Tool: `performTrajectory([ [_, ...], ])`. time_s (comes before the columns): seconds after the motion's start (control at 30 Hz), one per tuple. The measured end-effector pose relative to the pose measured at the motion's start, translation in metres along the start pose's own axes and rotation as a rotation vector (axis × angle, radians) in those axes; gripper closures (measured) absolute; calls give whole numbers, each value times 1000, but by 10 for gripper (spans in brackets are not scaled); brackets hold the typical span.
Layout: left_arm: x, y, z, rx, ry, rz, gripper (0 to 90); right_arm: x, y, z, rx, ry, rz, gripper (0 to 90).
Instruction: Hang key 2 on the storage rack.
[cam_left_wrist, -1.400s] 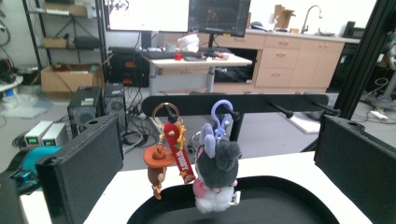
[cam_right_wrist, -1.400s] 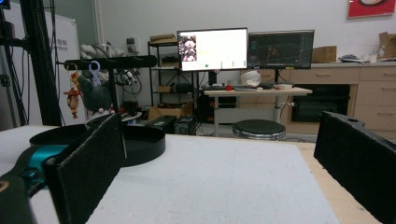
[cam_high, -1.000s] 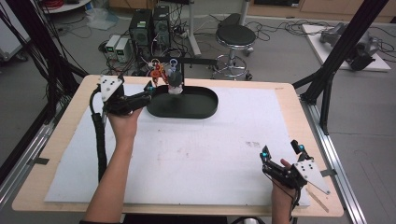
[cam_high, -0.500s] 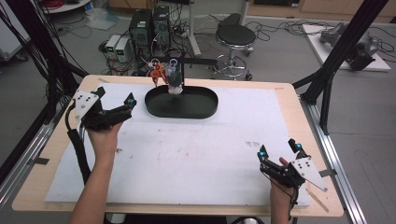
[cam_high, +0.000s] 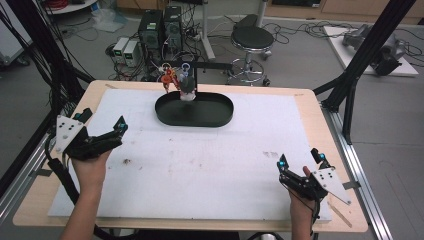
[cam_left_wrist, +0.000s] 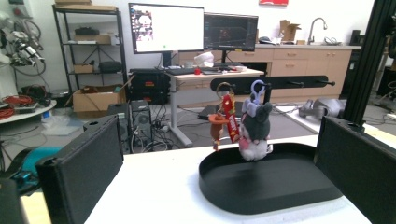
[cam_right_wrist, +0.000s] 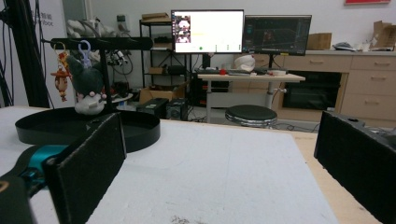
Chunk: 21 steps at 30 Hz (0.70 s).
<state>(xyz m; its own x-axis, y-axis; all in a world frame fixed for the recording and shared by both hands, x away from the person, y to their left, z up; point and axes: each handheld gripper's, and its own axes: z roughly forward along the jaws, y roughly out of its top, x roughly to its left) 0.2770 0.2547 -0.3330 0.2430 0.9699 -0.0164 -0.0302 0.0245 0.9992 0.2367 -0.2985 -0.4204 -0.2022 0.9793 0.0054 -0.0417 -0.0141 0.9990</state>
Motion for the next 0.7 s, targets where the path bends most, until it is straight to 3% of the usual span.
performTrajectory([
  [0.4,13,-23,-22,-30,21,-21,17,3,2,-2,-14,5,-20,14],
  [0.6,12,-35,-29,-28,6,0,17,1,2,-3,-18,0,-20,14],
  [0.7,15,-41,-31,-10,12,-23,17,1,3,-4,-20,-5,-15,13],
])
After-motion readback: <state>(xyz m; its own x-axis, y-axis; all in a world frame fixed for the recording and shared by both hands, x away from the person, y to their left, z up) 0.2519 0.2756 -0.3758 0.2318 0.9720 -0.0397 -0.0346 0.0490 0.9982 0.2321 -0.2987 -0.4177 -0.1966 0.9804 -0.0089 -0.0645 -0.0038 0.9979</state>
